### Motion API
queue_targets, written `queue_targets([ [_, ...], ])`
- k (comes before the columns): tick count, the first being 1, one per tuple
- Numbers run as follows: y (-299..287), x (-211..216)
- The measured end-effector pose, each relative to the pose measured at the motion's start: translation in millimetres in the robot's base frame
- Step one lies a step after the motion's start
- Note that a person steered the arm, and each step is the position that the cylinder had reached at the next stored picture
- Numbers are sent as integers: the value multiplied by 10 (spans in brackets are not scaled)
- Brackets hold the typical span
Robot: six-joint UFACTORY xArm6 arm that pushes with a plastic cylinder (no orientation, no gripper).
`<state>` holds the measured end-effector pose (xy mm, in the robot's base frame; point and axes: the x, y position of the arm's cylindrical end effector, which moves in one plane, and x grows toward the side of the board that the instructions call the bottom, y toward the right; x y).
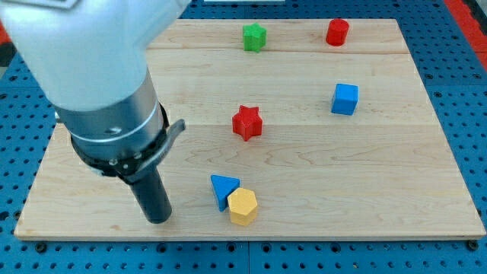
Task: Slide the red star towards bottom left corner
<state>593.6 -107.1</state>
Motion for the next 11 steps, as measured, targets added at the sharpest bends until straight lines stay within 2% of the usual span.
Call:
queue_targets([
  [2,889,-465],
  [4,1699,-463],
  [6,2685,-156],
  [8,2009,243],
  [10,380,243],
  [11,471,251],
])
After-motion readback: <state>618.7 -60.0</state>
